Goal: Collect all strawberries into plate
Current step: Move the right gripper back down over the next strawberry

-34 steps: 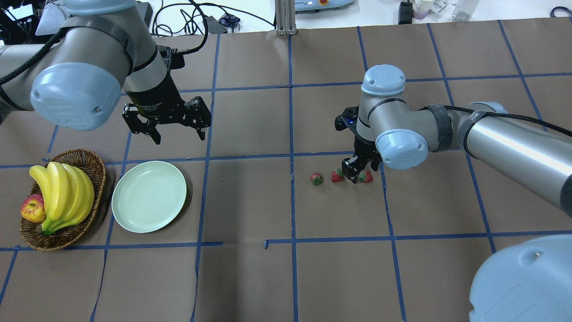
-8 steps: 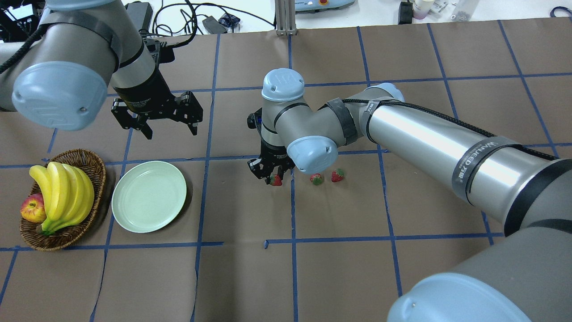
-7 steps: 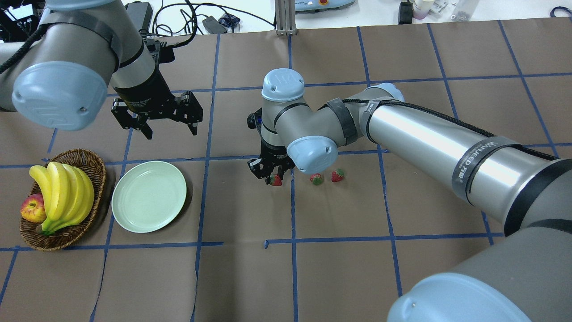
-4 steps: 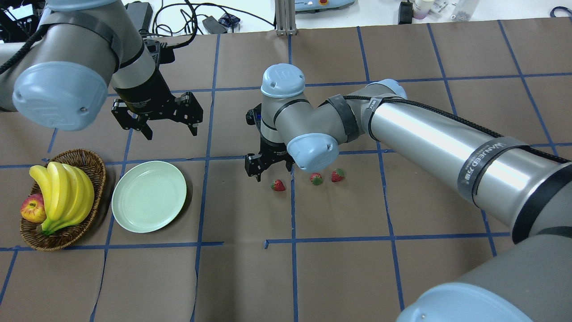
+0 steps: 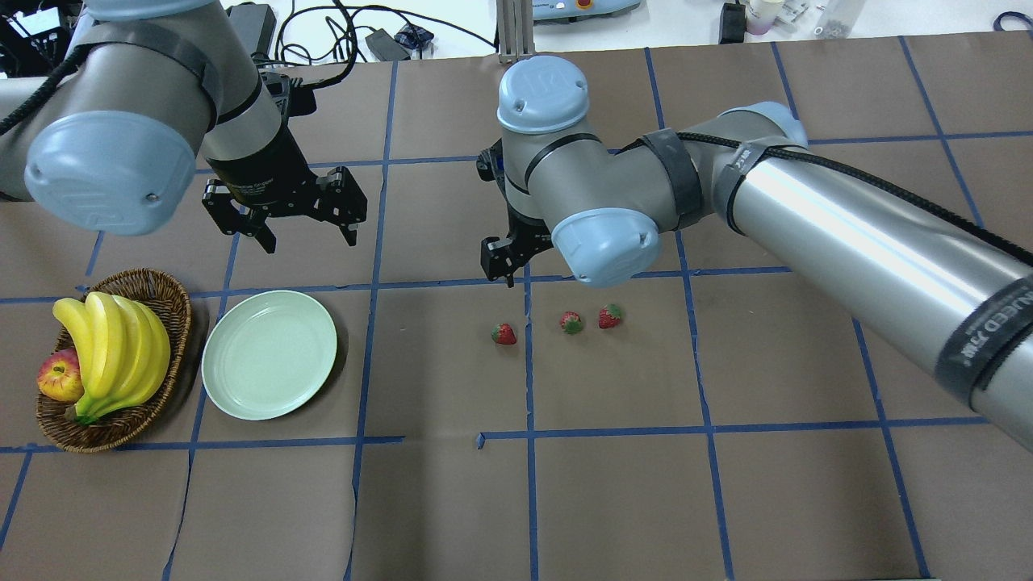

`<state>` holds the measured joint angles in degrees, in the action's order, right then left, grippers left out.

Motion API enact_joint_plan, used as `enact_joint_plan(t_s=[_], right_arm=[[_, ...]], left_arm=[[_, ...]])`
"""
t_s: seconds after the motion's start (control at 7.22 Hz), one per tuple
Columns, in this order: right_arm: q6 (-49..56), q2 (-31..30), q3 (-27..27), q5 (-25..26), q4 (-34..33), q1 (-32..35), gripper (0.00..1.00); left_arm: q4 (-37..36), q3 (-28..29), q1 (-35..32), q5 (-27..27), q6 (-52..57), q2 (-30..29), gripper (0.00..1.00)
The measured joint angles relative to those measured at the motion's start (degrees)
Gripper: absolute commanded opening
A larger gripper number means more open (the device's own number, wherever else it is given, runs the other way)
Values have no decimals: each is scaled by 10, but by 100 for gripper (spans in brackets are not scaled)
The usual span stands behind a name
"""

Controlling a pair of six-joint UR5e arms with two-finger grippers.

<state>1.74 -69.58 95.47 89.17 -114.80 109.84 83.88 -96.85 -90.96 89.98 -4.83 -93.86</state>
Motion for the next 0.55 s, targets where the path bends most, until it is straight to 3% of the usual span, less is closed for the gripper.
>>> enact_joint_plan(t_s=[0.28,0.55], right_arm=[[-9,-3,9,7,45,-58,100],[-108,-3,36,3,61,-88,100]], left_arm=[[0,0,-1,0,-2,-1,100],[0,0,-4,0,-6,-2,100]])
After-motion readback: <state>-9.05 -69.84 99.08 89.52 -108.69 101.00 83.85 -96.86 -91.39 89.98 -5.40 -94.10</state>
